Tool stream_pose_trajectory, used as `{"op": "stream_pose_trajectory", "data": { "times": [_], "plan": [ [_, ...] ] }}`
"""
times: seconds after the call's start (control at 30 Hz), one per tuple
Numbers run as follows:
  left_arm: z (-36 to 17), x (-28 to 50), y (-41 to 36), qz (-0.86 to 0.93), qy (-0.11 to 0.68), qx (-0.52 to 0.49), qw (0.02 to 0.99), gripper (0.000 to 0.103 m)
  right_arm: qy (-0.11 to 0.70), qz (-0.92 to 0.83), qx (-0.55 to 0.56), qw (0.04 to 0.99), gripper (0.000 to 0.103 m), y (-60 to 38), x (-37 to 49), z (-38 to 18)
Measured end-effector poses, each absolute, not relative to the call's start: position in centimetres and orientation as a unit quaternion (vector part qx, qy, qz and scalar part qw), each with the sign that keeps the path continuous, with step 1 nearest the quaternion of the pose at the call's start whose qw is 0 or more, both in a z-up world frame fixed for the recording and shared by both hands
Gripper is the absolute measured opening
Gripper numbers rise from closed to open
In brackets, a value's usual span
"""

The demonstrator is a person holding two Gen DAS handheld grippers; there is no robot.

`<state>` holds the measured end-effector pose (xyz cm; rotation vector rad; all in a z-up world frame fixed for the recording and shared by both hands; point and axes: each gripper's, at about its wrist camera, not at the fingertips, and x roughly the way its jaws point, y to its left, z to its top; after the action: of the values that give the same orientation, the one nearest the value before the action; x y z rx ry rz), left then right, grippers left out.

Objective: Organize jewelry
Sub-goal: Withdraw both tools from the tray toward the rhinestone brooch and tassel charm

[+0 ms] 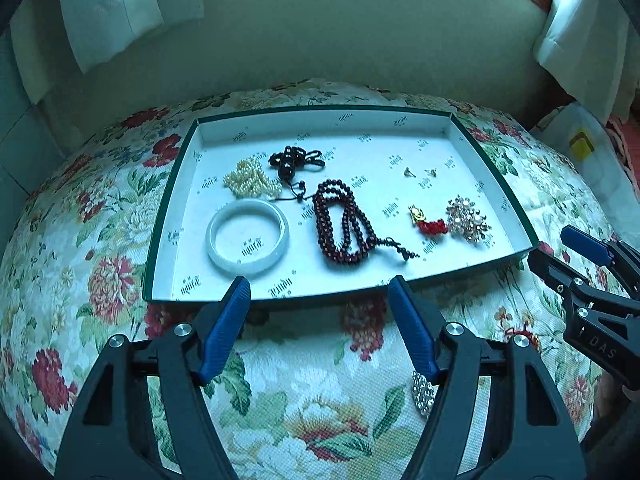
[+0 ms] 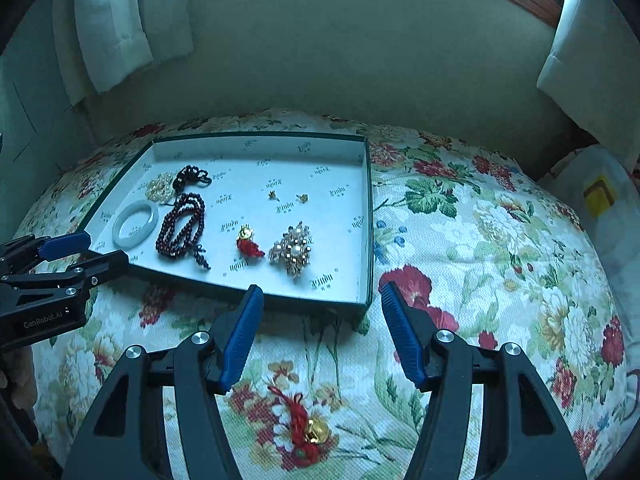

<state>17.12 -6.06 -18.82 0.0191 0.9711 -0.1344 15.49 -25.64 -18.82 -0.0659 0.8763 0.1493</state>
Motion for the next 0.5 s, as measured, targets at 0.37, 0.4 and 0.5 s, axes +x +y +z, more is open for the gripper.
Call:
{"op": "stream_pose_trajectory", "data": {
  "times": [0.37, 0.4, 0.5],
  "plan": [
    [-20.7, 13.0, -6.9, -0.056, 0.492, 0.003, 0.869, 0.071, 0.448, 0.078, -0.043, 0.890, 0.061, -27.5, 11.1, -20.7],
    [-20.8, 12.7, -7.0, -0.055, 0.493, 0.004, 0.868, 0.071, 0.449, 0.077, -0.042, 0.889, 0.061, -27.7, 10.8, -20.8],
    [-21.0, 12.1, -7.4, -0.054, 0.496, 0.006, 0.867, 0.071, 0.453, 0.076, -0.038, 0.888, 0.061, -28.2, 10.2, -21.2]
  ]
}}
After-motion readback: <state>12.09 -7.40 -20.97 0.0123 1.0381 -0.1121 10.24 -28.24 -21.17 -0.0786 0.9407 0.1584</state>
